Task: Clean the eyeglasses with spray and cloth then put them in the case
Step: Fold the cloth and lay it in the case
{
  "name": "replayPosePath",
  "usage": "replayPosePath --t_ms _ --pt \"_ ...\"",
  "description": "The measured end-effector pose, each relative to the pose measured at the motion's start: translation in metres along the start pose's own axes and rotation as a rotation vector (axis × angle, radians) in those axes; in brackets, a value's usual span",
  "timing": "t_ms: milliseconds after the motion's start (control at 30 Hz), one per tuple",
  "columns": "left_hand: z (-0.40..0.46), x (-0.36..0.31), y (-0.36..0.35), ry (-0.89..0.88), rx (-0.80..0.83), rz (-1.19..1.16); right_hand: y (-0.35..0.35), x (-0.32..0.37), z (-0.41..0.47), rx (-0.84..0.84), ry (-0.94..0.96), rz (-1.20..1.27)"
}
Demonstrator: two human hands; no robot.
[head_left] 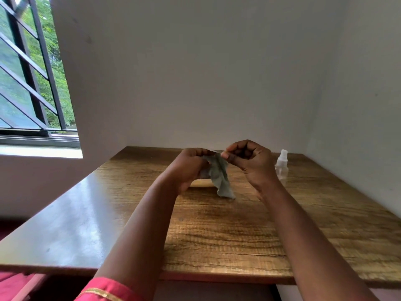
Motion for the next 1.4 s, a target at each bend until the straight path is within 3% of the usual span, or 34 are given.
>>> replayPosePath --t_ms 167,467,667,733,833,1067,1400 --pt "0.002 0.002 0.0 0.037 -0.022 -0.143 -0.018 -0.001 -0.006 0.088 0.034 -0.066" --pt "0.004 0.003 0.003 0.004 -0.082 -0.025 -0.032 -0.009 -0.011 0.182 -0.008 -0.097" --pt "0.003 -0.008 0.011 -0.087 -0.187 0.028 -0.001 0.0 -0.003 -0.122 -0.024 -0.14" --pt "0.001 -0.013 0.013 -0.129 -0.201 0.0 0.006 -0.005 -0.001 -0.145 -0.094 -0.13" --pt "-0.002 -0.018 0.013 -0.188 -0.171 -0.036 0.002 -0.01 -0.002 -0.045 -0.205 -0.071" --pt "-0.012 -0.028 0.012 -0.295 -0.172 -0.148 -0.023 -0.02 -0.009 0.394 -0.299 -0.038" --pt "-0.012 -0.033 0.015 -0.372 -0.115 -0.348 -0.024 -0.008 -0.008 0.34 -0.187 0.047"
Point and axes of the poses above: each hand's wrist, its own z-axis towards the middle knuckle, its own y-axis out of the back of the hand, x = y × z, the point moved 6 cm from there along z, towards the middle knuckle, and after that the axes turned 3 degrees about x, right-handed, at the moved point
